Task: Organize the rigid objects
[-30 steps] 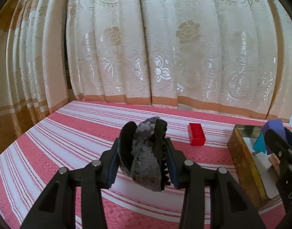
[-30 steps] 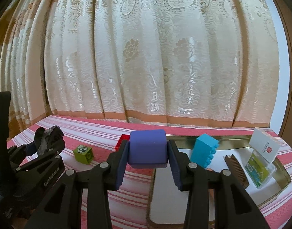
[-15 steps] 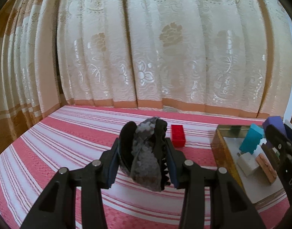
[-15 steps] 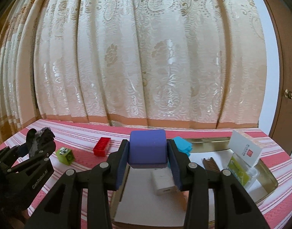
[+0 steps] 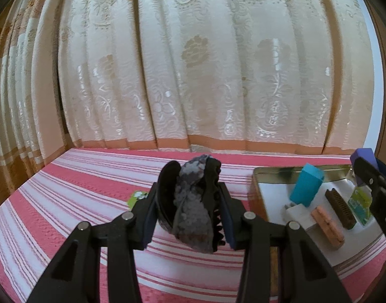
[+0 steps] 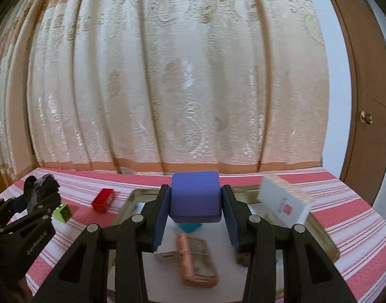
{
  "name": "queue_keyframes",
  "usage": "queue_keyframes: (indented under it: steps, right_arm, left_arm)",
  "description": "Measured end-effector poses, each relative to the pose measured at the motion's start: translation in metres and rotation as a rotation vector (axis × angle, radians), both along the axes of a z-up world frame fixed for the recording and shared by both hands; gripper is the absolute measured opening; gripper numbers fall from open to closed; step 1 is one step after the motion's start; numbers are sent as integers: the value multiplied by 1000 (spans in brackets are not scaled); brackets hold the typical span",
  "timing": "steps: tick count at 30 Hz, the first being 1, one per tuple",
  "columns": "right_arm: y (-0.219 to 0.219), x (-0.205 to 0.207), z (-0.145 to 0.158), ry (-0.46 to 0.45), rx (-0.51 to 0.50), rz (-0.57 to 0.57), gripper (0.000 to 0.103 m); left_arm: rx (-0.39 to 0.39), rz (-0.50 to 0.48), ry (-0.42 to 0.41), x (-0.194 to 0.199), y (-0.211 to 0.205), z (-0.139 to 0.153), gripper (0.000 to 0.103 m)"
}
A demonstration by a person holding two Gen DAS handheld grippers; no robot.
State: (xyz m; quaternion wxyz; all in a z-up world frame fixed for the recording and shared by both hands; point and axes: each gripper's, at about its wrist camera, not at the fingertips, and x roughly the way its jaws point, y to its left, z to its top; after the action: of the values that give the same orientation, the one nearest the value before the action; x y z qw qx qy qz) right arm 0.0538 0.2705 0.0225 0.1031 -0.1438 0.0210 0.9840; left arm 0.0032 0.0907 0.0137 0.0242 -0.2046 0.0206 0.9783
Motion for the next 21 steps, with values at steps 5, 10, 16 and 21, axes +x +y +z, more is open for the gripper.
queue_keyframes:
  steps: [5,10,16,21]
  right_arm:
    - [30,7,3,13,-16,-45,43]
    - [63,9,3,3,-60,-78,43]
    - [94,18,6,14,-61,-132,43]
    - [110,18,3,-6,-62,-150,43]
  left_arm:
    - [5,-25,5,3,17,0,43]
    - [5,-64,7,5,37,1,43]
    - [-8,-106,-2,7,57,-1,43]
    - [-12,-139,-13,6,75,-3,43]
